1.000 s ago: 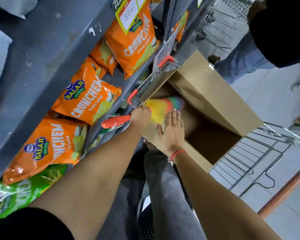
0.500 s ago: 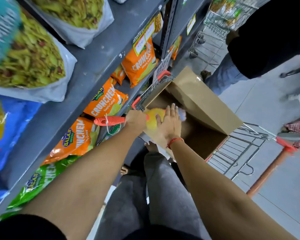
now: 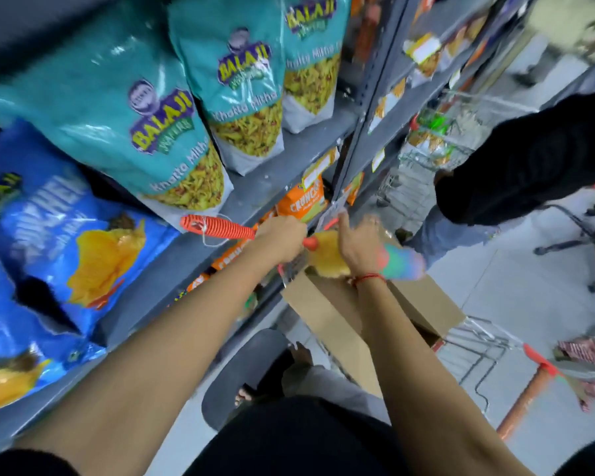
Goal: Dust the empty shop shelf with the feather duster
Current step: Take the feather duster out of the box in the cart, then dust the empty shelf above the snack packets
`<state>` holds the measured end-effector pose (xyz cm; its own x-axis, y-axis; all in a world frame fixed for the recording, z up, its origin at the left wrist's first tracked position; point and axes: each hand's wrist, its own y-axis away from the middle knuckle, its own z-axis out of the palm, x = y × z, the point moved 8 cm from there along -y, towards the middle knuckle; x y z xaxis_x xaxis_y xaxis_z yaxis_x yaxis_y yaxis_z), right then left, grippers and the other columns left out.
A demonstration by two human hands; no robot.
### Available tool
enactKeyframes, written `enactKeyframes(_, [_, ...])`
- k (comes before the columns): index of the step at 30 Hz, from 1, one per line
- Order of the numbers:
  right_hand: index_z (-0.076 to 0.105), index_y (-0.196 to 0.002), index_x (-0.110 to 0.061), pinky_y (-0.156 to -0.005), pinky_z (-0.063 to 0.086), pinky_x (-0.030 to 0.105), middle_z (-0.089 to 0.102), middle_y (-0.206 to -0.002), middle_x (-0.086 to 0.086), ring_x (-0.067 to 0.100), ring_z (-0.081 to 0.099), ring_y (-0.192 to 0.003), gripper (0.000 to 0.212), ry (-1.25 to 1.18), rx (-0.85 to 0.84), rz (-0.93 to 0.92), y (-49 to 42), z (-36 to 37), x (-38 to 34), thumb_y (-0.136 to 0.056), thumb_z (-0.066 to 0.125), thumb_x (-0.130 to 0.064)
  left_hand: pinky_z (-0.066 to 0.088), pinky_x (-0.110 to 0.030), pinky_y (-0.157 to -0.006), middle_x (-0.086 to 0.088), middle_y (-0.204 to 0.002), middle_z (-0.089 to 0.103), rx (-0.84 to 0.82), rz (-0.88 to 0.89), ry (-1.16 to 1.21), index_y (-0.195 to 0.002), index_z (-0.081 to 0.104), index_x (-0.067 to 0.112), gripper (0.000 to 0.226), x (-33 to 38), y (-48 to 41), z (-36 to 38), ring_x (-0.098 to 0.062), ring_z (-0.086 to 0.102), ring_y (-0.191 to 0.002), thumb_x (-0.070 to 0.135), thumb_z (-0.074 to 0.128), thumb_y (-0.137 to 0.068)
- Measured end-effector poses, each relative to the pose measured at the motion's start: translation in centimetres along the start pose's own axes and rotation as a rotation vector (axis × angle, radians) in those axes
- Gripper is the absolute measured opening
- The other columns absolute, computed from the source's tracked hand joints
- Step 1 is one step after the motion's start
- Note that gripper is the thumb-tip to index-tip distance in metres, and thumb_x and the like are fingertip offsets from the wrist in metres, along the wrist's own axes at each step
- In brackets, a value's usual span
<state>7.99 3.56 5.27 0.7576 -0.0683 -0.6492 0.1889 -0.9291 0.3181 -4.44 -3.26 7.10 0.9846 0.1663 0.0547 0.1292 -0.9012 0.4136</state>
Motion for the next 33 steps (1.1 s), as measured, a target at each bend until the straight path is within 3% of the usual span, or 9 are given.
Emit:
enactKeyframes(3, [0.044, -0.133, -0.001, -0.106, 0.032, 0.036, 0.047, -0.137, 0.026, 0.035, 0.043, -0.128, 0.06, -0.222, 0.144, -0.053, -0.2, -5.1, -4.8, -0.097, 0.039, -0.048, 0.05, -0.041, -0.076, -0.02, -0.109, 0.066, 0.095, 0.003, 0.109, -0.106, 0.065, 0.005, 0.025, -1.0, 1.8, -4.5, -0.037, 0.064, -0.101, 0.021, 0.051, -0.093])
enactKeyframes(5, [0.053, -0.12, 0.004, -0.079, 0.033, 0.03, 0.059, -0.112, 0.026, 0.034, 0.054, -0.105, 0.057, -0.288, 0.204, -0.143, -0.1, -8.2, -8.4, -0.098, 0.039, -0.047, 0.051, -0.044, -0.077, -0.02, -0.104, 0.067, 0.157, 0.008, 0.188, -0.109, 0.066, 0.007, 0.028, -1.6, 3.1, -7.7, -0.037, 0.064, -0.098, 0.027, 0.052, -0.094])
enactKeyframes(9, [0.061, -0.097, -0.01, -0.078, 0.036, 0.03, 0.063, -0.098, 0.015, 0.027, 0.057, -0.095, 0.044, -0.344, 0.231, -0.319, 0.6, -12.6, -15.7, -0.096, 0.041, -0.05, 0.053, -0.044, -0.075, -0.02, -0.09, 0.07, 0.279, 0.017, 0.337, -0.103, 0.068, 0.007, 0.027, -2.4, 6.5, -14.2, -0.034, 0.067, -0.084, 0.027, 0.052, -0.094])
enactKeyframes(12, [0.032, -0.056, -0.025, -0.063, 0.024, 0.028, 0.04, -0.063, -0.002, 0.02, 0.042, -0.071, 0.047, -0.351, 0.345, -0.466, 2.9, -16.3, -21.1, -0.096, 0.046, -0.045, 0.053, -0.041, -0.073, -0.019, -0.092, 0.069, 0.455, -0.014, 0.34, -0.107, 0.068, 0.016, 0.025, -3.1, 10.2, -19.1, -0.035, 0.066, -0.087, 0.025, 0.051, -0.092])
enactKeyframes(17, [0.066, -0.086, -0.004, -0.078, 0.037, 0.034, 0.065, -0.086, 0.02, 0.028, 0.057, -0.086, 0.042, -0.428, 0.65, -0.669, 7.2, -22.3, -26.1, -0.095, 0.049, -0.041, 0.049, -0.041, -0.081, -0.017, -0.107, 0.067, 0.676, -0.068, 0.283, -0.118, 0.064, 0.027, 0.031, -3.5, 16.0, -25.6, -0.038, 0.062, -0.102, 0.031, 0.049, -0.091])
enactKeyframes(20, [0.066, -0.077, -0.004, -0.064, 0.024, 0.025, 0.061, -0.071, 0.019, 0.017, 0.042, -0.07, 0.045, -0.47, 0.794, -0.693, 9.1, -24.5, -27.7, -0.096, 0.048, -0.041, 0.052, -0.042, -0.085, -0.006, -0.108, 0.07, 0.741, -0.075, 0.363, -0.118, 0.063, 0.036, 0.03, -4.2, 19.2, -28.5, -0.032, 0.067, -0.095, 0.035, 0.049, -0.092])
enactKeyframes(23, [0.043, -0.056, -0.021, -0.067, 0.019, 0.018, 0.042, -0.057, 0.0, 0.003, 0.029, -0.069, 0.045, -0.532, 0.77, -0.746, 10.3, -24.5, -29.8, -0.097, 0.047, -0.038, 0.053, -0.043, -0.082, -0.001, -0.102, 0.071, 0.81, -0.092, 0.382, -0.114, 0.062, 0.043, 0.028, -5.2, 22.1, -30.1, -0.03, 0.068, -0.085, 0.036, 0.049, -0.09])
enactKeyframes(25, [0.046, -0.06, -0.021, -0.076, 0.027, 0.023, 0.044, -0.063, -0.003, 0.005, 0.031, -0.076, 0.04, -0.58, 0.725, -0.799, 11.2, -24.1, -31.3, -0.097, 0.047, -0.036, 0.054, -0.043, -0.081, 0.0, -0.097, 0.072, 0.855, -0.145, 0.359, -0.112, 0.062, 0.043, 0.027, -6.6, 24.1, -30.6, -0.029, 0.069, -0.083, 0.037, 0.05, -0.089])
enactKeyframes(33, [0.061, -0.084, 0.001, -0.096, 0.041, 0.048, 0.062, -0.105, 0.029, 0.034, 0.055, -0.103, 0.042, -0.562, 0.591, -0.834, 12.1, -20.0, -34.9, -0.097, 0.047, -0.037, 0.053, -0.04, -0.078, 0.003, -0.078, 0.071, 0.712, -0.232, 0.368, -0.114, 0.067, 0.037, 0.025, -12.8, 27.0, -31.0, -0.022, 0.065, -0.082, 0.031, 0.054, -0.093])
